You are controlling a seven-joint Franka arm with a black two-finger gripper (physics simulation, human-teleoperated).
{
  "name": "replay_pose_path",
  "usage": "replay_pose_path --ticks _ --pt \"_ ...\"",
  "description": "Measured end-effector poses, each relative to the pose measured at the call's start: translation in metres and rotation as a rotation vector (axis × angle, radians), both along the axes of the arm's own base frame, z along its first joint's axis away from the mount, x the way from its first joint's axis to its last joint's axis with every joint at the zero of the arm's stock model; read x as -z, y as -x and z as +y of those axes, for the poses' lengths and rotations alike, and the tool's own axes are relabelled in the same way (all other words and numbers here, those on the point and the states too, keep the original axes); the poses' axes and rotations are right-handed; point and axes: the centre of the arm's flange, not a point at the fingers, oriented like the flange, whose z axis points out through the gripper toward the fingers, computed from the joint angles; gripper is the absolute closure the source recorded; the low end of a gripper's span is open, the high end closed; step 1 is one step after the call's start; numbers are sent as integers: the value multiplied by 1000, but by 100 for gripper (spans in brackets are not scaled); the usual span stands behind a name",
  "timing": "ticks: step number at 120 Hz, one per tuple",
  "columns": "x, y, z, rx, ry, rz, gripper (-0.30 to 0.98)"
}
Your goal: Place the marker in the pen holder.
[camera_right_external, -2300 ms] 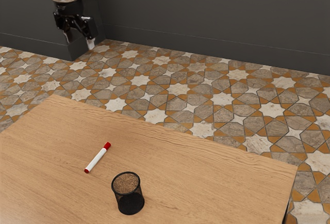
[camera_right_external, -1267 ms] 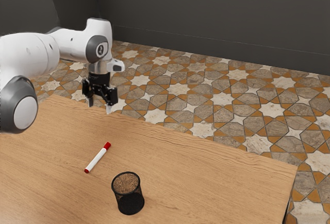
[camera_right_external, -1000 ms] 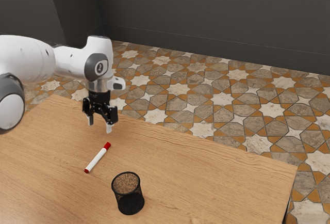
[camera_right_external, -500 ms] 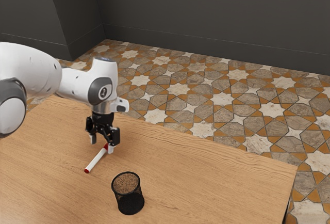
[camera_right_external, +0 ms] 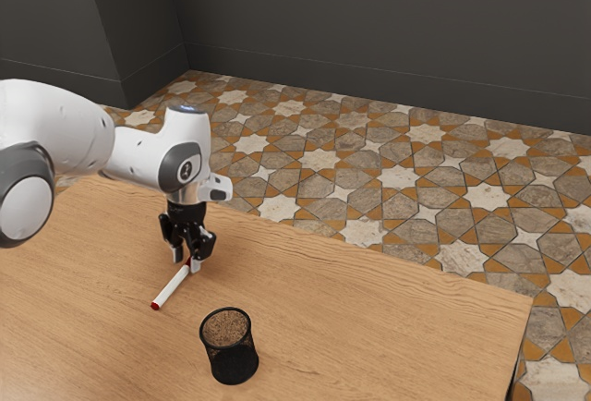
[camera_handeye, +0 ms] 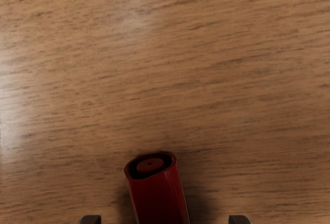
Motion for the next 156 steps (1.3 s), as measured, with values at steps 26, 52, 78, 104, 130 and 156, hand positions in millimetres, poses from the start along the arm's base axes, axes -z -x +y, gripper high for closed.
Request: replay_pose_path --ticks 26,52,78,104,130,156 --pt "3 -3 0 3 -2 -16 48" --pt "5 -4 2 3 -4 -23 57" --pt "6 -4 2 2 -10 -24 71" --pt "0 -4 10 -20 -16 -37 77" --pt "-40 -9 -2 -3 -12 -100 79" --pt "-96 -8 -31 36 11 -162 79"
